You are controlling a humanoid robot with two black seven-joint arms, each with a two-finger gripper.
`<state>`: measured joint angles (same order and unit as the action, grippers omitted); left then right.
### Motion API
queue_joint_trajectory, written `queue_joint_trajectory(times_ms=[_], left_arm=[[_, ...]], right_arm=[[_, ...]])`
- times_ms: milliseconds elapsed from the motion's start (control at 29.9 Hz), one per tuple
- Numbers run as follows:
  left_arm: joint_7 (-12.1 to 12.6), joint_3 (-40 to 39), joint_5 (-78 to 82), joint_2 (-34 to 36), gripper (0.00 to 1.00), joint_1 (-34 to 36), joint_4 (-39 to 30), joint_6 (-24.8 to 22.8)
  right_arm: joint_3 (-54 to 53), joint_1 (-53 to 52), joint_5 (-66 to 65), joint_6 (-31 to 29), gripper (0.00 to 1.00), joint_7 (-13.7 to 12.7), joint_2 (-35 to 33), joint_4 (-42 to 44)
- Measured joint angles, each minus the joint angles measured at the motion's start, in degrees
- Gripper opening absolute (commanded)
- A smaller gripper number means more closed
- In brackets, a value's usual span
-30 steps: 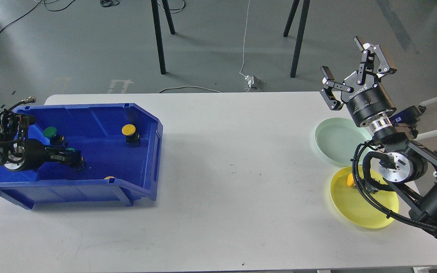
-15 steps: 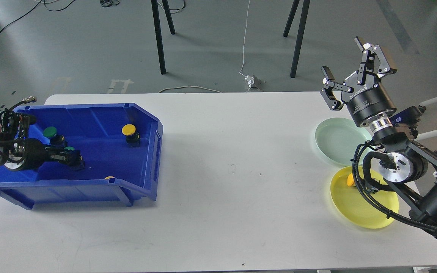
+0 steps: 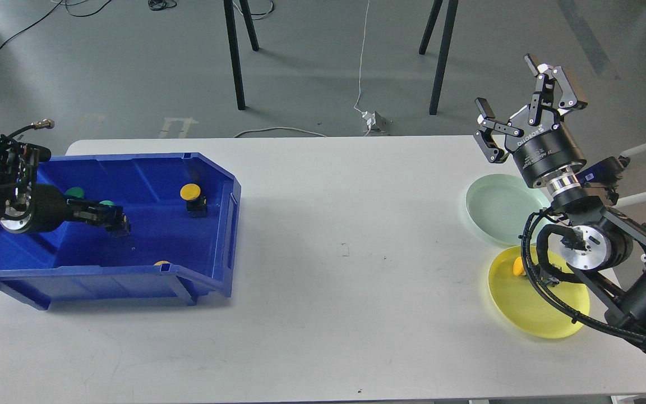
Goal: Pass button and place on color plate
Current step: 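Grasp a green button in the blue bin with the left gripper, then lift the green button and raise it toward the right gripper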
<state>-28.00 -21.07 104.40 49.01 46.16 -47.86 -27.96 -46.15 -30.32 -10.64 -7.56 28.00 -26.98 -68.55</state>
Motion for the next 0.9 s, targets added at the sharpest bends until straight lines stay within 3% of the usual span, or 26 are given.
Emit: queue_joint_trajectory(times_ms=[301, 534, 735, 902], left_arm=[[0.01, -0.97, -10.58, 13.38, 0.31, 4.79, -17.89, -0.05], [0.01, -9.27, -30.45, 18.44, 0.3, 9.14, -29.05, -0.05], [0.0, -14.04, -46.07, 8.68, 0.3, 12.59, -29.42, -0.04], [0.01, -13.81, -48.34, -8.28, 0.3, 13.44, -19.03, -0.03]], right_arm=[[0.0, 0.0, 0.0, 0.0, 0.96, 0.0, 0.0, 0.0], [-0.01, 0.0, 0.02, 0.07, 0.96, 0.0, 0.25, 0.0], [-0.14, -0.31, 0.09, 0.11, 0.96, 0.0, -0.67, -0.05], [-0.53, -0.53, 0.1, 0.02, 0.96, 0.0, -3.96, -0.08]])
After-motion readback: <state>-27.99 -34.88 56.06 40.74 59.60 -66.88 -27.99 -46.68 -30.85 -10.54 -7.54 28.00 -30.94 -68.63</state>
